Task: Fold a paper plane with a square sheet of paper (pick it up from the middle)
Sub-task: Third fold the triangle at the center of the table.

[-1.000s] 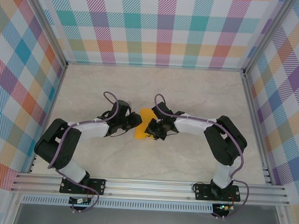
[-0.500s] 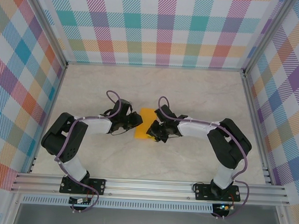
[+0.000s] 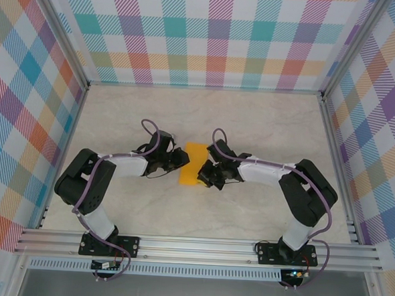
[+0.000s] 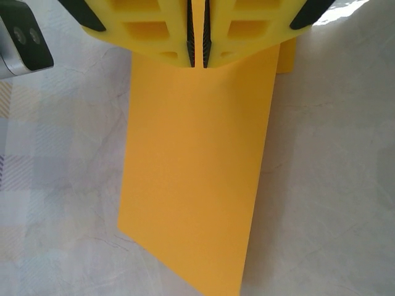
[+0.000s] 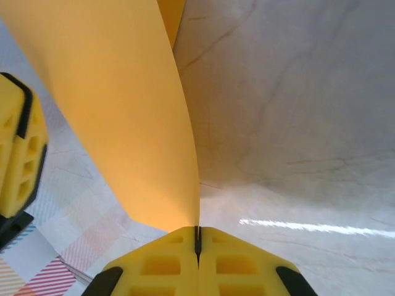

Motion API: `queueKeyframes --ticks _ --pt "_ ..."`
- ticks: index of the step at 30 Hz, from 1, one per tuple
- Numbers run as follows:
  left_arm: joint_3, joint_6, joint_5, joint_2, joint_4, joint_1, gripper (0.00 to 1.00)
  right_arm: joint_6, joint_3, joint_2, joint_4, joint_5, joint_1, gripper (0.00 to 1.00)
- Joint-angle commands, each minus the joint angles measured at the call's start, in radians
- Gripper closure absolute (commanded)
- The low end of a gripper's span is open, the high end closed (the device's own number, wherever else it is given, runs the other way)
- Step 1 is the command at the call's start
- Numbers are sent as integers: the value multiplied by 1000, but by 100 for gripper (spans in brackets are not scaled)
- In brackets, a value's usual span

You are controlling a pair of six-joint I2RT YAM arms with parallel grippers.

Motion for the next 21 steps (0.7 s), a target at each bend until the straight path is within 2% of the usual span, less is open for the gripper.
queueKeyframes --ticks 1,8,21 --pt "37 17 55 9 42 15 85 -74 45 -25 -148 -31 -9 100" --pt "44 31 50 30 26 15 85 -120 86 6 -229 -93 -14 100" --pt "70 56 6 94 -44 17 89 -63 100 29 -122 -71 -16 91"
